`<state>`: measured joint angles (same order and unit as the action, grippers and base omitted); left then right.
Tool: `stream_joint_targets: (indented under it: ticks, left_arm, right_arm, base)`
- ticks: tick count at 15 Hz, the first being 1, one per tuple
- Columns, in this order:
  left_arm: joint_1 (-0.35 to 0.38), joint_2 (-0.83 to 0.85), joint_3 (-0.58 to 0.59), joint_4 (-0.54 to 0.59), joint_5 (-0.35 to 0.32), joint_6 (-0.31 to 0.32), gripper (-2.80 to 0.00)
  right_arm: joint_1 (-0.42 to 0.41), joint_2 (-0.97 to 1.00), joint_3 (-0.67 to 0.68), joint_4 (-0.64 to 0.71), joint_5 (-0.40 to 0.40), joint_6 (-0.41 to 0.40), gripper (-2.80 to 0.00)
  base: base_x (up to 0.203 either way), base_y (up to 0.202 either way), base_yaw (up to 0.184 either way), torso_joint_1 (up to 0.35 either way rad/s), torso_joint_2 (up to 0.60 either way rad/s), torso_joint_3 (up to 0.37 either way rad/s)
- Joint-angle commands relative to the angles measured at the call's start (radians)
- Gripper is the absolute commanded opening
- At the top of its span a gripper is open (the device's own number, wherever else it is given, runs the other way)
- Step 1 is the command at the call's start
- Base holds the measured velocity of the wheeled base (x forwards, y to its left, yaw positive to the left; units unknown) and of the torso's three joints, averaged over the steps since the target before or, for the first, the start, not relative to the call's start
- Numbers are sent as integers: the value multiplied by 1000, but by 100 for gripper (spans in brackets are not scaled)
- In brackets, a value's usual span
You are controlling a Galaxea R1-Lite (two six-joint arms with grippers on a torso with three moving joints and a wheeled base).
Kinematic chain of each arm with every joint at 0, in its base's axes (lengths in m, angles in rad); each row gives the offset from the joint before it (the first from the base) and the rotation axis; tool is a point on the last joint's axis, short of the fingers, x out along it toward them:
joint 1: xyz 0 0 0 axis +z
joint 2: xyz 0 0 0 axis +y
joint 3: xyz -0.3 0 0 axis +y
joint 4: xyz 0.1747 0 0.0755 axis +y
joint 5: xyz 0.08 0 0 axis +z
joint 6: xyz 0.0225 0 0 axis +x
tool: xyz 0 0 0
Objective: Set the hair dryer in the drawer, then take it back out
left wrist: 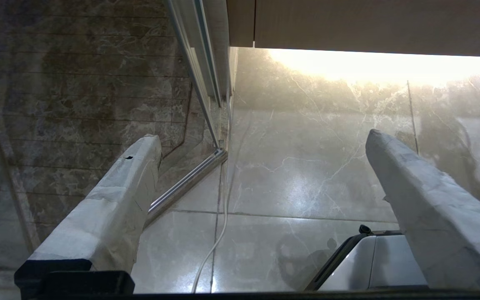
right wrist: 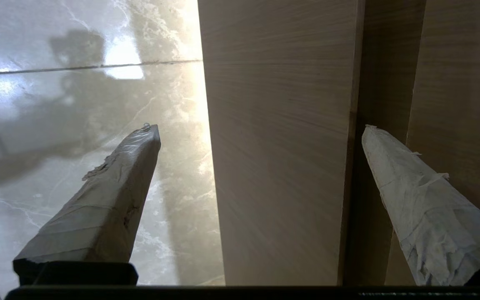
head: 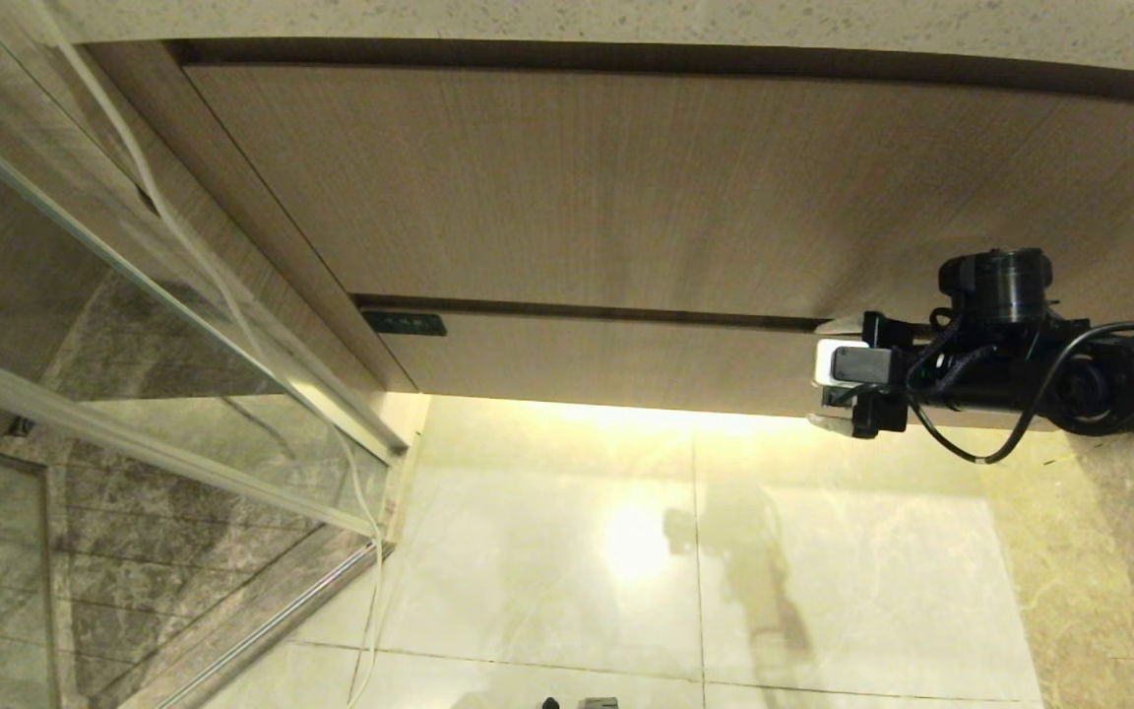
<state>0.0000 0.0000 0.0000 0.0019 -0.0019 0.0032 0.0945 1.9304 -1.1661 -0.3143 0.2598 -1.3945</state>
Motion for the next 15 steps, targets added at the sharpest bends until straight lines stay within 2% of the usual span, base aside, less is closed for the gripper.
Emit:
stream_joint_targets:
  ticks: [1,15]
  left_arm:
    - [0,0,0,0,0,0,0]
    - [0,2,0,1,0,0,0]
  right_arm:
    - [5,10,-2,-16,-7,-9,0]
    - [10,89,-30,-138,-36,-1,0]
  base:
    - [0,0,0,0,0,0]
    - [0,0,0,0,0,0]
